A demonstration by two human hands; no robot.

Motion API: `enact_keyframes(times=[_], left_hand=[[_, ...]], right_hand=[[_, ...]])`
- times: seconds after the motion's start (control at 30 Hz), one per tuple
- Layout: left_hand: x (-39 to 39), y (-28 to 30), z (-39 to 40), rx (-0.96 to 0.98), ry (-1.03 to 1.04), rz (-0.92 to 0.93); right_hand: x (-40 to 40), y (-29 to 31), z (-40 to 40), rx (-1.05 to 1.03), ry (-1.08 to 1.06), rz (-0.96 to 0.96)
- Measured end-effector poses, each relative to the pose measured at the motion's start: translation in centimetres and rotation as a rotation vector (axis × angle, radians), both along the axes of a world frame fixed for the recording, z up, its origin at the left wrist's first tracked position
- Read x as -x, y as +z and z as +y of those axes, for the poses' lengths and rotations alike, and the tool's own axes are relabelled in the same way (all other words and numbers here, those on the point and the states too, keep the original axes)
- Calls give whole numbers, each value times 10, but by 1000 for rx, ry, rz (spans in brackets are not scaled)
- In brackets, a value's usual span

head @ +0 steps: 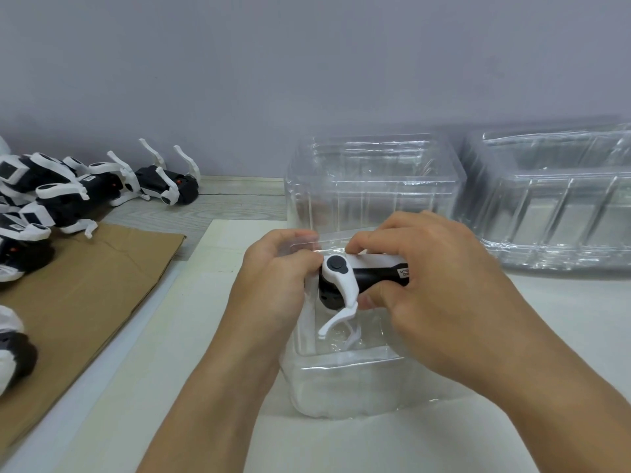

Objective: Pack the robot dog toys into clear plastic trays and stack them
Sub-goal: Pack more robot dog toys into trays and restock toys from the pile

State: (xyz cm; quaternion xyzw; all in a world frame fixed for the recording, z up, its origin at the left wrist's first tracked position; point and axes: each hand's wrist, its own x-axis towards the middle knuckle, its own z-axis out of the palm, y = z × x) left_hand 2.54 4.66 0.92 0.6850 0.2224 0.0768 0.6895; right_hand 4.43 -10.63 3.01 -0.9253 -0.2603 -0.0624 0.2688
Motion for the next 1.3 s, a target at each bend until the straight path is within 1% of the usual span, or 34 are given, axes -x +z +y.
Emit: enact_keyframes(times=[0.1,0.27,0.37,0.57,0.9,1.1,1.23,1.3], left_hand=[[0,0,0,9,3,29],[2,0,-2,-50,3,57],[3,2,-4,-50,10,61],[3,3,-4,-10,16,67],[2,0,-3,-21,19,52],[1,-3,-1,-23,30,46],[2,-3,0,-42,9,30],[2,-2,0,-46,9,22]], right_hand=[[0,-1,0,7,-16,-3],[3,-1,3,48,-20,-10],[3,0,3,61,-34,3],[6,5,3,-25,-1,28],[9,8,8,-118,75,74],[10,8,12,-135,15,151],[9,4,15,-201,-50,162],[9,3,15,-195,-48,172]])
